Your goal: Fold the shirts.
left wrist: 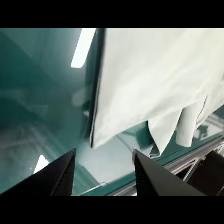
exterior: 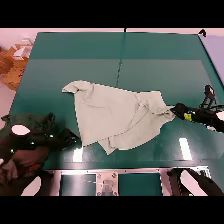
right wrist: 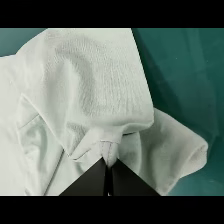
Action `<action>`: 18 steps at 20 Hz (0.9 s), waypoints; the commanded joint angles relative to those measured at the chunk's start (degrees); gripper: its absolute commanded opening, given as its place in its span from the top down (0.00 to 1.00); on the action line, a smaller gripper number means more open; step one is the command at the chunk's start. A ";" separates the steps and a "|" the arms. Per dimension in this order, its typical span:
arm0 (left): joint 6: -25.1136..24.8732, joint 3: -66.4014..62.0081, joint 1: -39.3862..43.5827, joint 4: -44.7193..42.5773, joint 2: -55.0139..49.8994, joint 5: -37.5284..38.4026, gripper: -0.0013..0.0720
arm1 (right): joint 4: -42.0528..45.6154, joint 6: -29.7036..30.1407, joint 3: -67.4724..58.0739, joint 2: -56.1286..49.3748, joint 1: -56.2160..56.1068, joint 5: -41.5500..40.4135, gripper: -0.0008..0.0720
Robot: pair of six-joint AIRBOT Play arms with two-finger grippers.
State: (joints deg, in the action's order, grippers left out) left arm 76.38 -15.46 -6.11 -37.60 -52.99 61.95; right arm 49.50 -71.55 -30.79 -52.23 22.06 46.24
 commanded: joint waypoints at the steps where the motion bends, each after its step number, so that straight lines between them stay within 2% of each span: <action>1: -5.35 5.51 -0.04 7.32 -1.36 -7.54 0.41 | 0.00 0.00 -0.02 -0.02 -0.04 0.11 0.97; 4: -12.50 5.51 0.09 14.80 -6.88 -7.85 0.41 | -0.44 0.00 -0.02 -0.02 -0.04 0.11 0.97; 7: -16.96 5.35 6.99 21.14 -13.49 -8.85 0.41 | -1.09 0.00 -0.02 -0.02 -0.04 0.09 0.97; 8: -19.15 4.68 9.33 23.58 -15.26 -9.01 0.46 | -1.07 0.00 -0.02 -0.02 -0.04 0.09 0.97; 9: -20.22 3.19 9.75 23.45 -15.85 -8.35 0.82 | -1.05 0.00 -0.07 -0.02 -0.04 0.11 0.97; 10: -20.44 0.79 9.75 22.29 -15.56 -6.91 0.95 | -1.01 0.02 -0.26 0.00 0.00 0.57 0.97; 11: -19.96 -2.21 9.75 21.07 -15.28 -4.79 0.95 | -1.01 0.00 -0.90 0.02 0.00 1.77 0.97; 14: -12.22 -16.02 9.75 14.19 -11.76 2.54 0.95 | -0.94 0.00 -7.54 0.07 0.02 7.69 0.97; 15: -8.26 -22.56 9.75 10.73 -9.25 4.42 0.95 | -0.85 -0.48 -11.78 0.24 0.02 10.60 0.97; 18: 3.19 -45.31 9.75 -1.16 -1.14 5.20 0.95 | -0.81 -3.63 -27.23 1.31 0.02 18.32 0.97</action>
State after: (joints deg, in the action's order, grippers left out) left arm 69.04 -43.09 3.51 -28.49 -59.88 64.27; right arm 48.71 -72.75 -46.98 -51.66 22.06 57.17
